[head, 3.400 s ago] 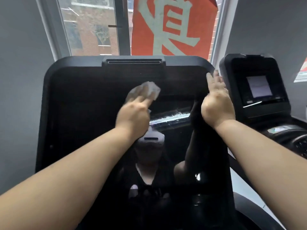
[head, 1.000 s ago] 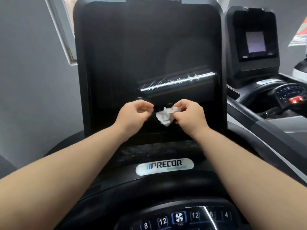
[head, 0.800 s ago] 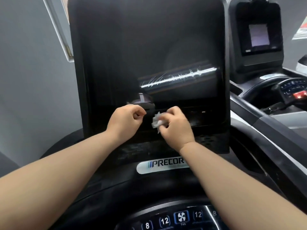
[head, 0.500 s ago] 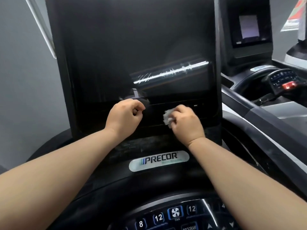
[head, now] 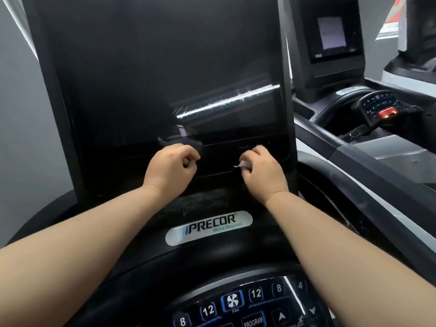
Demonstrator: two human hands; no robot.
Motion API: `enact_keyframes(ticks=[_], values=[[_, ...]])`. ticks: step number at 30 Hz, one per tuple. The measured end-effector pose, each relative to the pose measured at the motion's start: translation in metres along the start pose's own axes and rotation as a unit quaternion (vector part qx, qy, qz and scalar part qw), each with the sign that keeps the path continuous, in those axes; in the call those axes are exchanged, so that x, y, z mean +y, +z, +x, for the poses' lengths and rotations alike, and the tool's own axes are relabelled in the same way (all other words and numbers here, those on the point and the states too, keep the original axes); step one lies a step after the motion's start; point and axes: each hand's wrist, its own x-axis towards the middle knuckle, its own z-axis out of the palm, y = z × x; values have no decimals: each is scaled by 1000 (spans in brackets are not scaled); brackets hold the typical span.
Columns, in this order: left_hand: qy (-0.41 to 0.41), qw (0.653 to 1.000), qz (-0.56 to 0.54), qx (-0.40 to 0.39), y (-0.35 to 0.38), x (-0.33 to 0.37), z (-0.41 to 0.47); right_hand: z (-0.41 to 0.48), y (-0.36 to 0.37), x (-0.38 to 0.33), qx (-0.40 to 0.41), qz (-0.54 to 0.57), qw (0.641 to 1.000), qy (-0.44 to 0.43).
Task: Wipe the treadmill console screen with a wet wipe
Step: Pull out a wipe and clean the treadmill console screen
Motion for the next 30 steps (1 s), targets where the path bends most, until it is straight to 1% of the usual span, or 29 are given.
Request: enact_keyframes(ticks=[2,4,6,8,10,11,13,16,17,19,21,23,25,28,29,30], values=[[-3,1000,-1,2,-3,-2,0,6,-4,16,29,-20,999,32],[0,1000,-1,3,-6,-5,-2,12,-14,39,63,-28,992,109],[-2,1000,-1,4,-8,-7,-4,13,-25,52,74,-3,980,187],[-6,1000,0,5,-8,-10,-5,10,-27,45,85,55,973,205],[-13,1000,-10,2,-6,-10,-5,9,-24,20,89,142,967,190],[-20,999,-29,-8,-6,-8,-4,10,-23,5,74,185,963,180],[-51,993,-89,-53,-8,0,-2,12,-21,-21,7,269,949,164],[-96,975,-146,-134,-10,14,4,12,-25,-44,-108,388,901,164],[-109,969,-159,-155,-12,17,6,11,-28,-47,-127,405,891,163],[-133,957,-182,-181,-15,20,8,8,-33,-47,-135,418,884,160],[-156,951,-186,-190,-17,19,6,6,-37,-44,-126,432,876,175],[-186,941,-206,-193,-18,18,4,5,-41,-42,-121,454,860,201],[-216,926,-245,-188,-18,19,3,3,-46,-43,-141,487,832,224],[-238,916,-272,-172,-19,30,0,-2,-52,-48,-197,550,774,244],[-241,914,-278,-170,-19,35,-1,-5,-54,-49,-212,563,762,242],[-242,913,-284,-167,-19,40,-2,-8,-56,-51,-220,567,758,237]])
